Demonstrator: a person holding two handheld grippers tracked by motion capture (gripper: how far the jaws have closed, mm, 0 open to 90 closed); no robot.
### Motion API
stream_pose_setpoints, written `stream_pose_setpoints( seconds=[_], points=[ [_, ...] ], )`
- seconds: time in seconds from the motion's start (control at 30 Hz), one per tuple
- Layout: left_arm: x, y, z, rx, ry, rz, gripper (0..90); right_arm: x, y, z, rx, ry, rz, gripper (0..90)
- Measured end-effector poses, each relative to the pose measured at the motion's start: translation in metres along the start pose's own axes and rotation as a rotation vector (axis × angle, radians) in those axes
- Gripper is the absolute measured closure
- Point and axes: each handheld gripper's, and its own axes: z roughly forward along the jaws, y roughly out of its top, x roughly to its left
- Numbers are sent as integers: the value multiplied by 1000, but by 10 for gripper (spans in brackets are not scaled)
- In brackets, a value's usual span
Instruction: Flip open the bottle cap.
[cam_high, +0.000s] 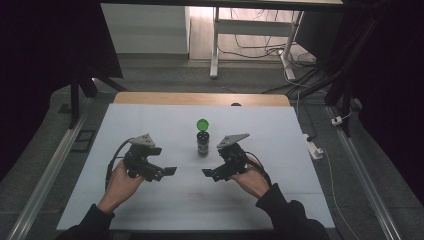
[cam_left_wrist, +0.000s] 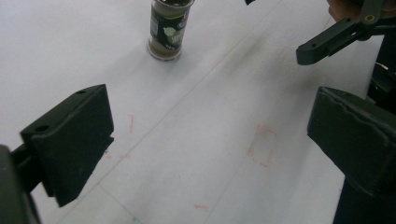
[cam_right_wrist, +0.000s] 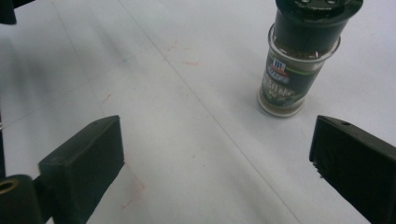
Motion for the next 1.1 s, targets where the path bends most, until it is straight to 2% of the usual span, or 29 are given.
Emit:
stream_pose_setpoints(
  seconds=[0.17,0.3,0.63,0.9,1.1],
  points=[
    [-4,-11,-11,-19,12,-6,1,3,-9,-12,-9,-13,-2,1],
    [-8,-20,-21,-39,23,-13,0,5,-14,-25,-32,-22,14,0],
    [-13,-45,-45,-68,59,-38,0,6,-34,-55,-54,-73,29,0],
    [-18,-66,-63,-88,80,-71,0,5,-55,-80,-63,-106,69,0],
    [-21,-82,-77,-105,108,-96,0,4,-74,-102,-90,-155,107,0]
  ],
)
